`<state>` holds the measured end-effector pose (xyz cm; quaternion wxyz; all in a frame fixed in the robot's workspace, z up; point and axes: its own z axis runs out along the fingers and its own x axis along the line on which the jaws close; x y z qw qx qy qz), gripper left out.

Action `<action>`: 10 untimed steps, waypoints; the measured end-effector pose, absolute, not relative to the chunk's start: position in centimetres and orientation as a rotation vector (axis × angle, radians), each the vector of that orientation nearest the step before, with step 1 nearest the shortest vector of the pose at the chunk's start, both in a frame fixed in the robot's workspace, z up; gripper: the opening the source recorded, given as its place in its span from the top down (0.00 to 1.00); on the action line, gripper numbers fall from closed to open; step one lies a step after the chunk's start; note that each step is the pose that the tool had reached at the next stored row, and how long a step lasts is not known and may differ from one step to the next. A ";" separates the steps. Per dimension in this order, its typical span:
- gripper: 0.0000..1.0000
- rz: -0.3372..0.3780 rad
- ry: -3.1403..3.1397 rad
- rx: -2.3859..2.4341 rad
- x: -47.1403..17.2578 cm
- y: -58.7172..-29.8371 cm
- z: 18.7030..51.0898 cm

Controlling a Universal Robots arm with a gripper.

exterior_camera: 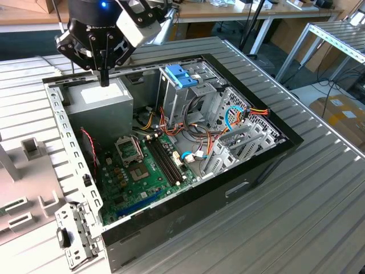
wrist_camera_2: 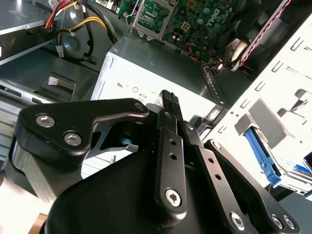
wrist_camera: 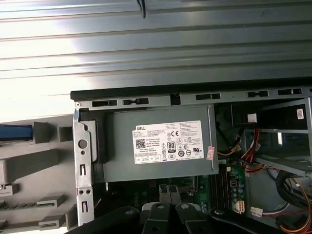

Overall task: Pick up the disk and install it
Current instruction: 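Reach for the disk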

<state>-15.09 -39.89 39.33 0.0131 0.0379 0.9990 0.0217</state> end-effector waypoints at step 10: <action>0.89 0.068 3.113 0.118 -15.6 -39.9 39.3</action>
